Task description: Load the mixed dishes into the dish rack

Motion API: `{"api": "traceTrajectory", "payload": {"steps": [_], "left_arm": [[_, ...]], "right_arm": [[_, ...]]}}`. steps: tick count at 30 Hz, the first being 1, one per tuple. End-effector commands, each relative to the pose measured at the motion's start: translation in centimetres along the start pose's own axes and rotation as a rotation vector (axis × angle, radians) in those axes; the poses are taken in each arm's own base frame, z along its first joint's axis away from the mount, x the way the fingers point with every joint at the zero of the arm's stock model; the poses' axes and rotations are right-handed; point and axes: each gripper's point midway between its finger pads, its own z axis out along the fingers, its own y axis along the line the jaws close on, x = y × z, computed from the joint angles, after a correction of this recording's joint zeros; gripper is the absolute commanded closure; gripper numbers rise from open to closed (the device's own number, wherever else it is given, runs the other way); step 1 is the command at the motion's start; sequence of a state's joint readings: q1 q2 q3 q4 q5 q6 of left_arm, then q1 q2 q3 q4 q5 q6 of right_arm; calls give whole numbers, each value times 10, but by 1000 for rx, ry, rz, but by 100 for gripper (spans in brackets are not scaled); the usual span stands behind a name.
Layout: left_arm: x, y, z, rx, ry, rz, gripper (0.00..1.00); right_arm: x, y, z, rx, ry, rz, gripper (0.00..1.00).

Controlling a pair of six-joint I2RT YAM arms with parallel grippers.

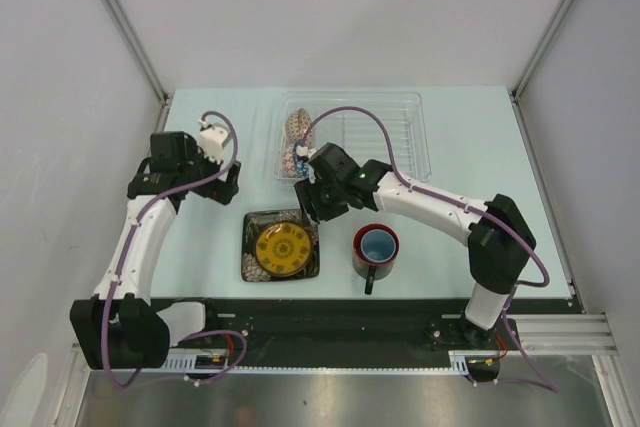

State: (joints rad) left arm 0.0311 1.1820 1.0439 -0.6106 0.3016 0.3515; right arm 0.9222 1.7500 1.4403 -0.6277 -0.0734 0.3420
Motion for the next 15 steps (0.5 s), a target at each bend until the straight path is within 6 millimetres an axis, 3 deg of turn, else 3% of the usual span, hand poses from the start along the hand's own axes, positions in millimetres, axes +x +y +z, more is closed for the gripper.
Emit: {"api": "traceTrajectory", "payload": {"steps": [1,7,9,15], "left_arm": [[41,-34,-17,172,64,188,0],[61,-78,-30,367,68,202,0],[64,-99,-27,420,75,227,0],[82,-129,-13,424,71,331,0]], "right_arm": [[-14,32,7,-226,-21,91,42],[-4,28,37,-272,22,150,43],[2,25,48,-268,42,166,43],[9,16,68,-260,58,184,44]]}}
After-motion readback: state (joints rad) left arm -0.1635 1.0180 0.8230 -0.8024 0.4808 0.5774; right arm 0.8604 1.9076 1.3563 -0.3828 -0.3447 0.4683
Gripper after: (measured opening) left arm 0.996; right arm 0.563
